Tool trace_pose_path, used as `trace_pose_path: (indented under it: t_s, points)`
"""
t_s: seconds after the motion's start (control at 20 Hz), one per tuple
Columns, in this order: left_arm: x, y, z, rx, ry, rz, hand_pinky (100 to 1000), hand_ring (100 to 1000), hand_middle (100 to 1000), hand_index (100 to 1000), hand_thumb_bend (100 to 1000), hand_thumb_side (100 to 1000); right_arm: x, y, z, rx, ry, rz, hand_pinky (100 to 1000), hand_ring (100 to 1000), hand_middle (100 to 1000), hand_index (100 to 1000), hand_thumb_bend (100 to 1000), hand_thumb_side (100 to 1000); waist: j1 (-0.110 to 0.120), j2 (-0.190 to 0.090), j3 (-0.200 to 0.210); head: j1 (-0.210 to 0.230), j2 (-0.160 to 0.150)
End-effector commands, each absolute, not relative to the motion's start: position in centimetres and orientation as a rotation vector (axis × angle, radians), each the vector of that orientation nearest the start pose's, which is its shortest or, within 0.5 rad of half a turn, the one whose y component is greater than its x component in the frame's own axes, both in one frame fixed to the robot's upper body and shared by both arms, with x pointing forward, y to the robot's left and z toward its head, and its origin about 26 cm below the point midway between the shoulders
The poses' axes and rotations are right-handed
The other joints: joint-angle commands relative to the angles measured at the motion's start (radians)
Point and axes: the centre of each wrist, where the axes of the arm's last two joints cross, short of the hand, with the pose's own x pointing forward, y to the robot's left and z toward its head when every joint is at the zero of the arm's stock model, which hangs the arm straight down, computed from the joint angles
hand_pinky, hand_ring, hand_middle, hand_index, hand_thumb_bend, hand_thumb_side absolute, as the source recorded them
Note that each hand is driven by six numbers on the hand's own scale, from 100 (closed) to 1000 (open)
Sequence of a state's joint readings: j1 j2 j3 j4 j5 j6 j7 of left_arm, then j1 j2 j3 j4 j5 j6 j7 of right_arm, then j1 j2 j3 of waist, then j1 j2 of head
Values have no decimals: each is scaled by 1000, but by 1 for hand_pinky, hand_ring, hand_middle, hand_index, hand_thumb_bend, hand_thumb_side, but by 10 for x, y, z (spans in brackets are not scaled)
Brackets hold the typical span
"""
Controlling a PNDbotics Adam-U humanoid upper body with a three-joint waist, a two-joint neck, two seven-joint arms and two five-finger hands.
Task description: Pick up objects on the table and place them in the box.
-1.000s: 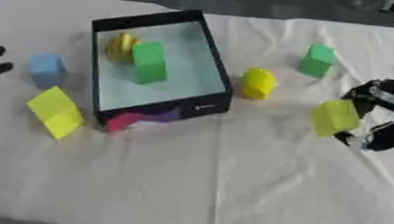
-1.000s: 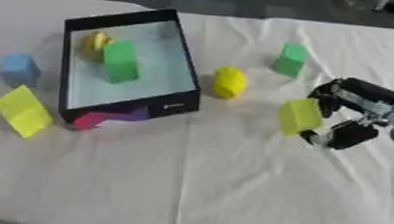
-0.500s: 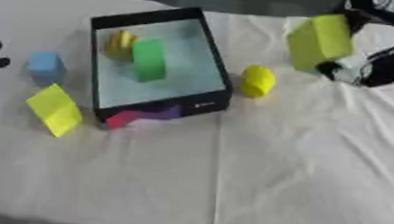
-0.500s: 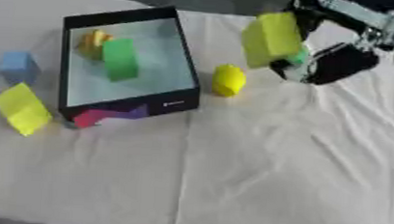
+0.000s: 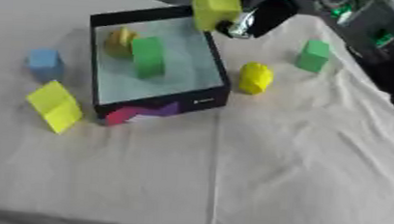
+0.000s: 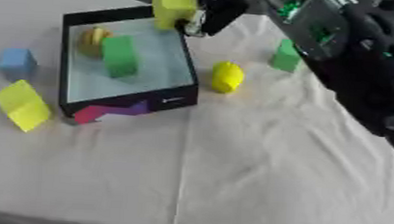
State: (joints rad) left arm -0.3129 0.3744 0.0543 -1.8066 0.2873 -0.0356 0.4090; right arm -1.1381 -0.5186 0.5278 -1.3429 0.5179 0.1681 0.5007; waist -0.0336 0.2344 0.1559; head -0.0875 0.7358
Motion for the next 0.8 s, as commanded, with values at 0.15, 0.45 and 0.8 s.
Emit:
trace_pose_path:
  t_s: [0.15, 0.45, 0.8]
  points:
    - [325, 296, 190, 231, -2212, 287, 743, 782, 760, 808, 135, 758, 455, -142, 299, -816, -1610, 1603, 702, 596, 485, 585, 322, 308, -5, -29, 13, -21, 1]
    - [326, 290, 193, 208, -2219, 271, 742, 782, 760, 808, 135, 762, 476, -135, 272, -870, -1539, 1639, 724, 632, 521, 630, 388, 385, -4, -21, 26, -33, 0]
    - [327, 290, 192, 203, -2210, 273, 747, 782, 760, 807, 143, 775, 480, -139, 267, -911, -1494, 1687, 836, 837, 795, 903, 449, 341, -5, -20, 24, -26, 2]
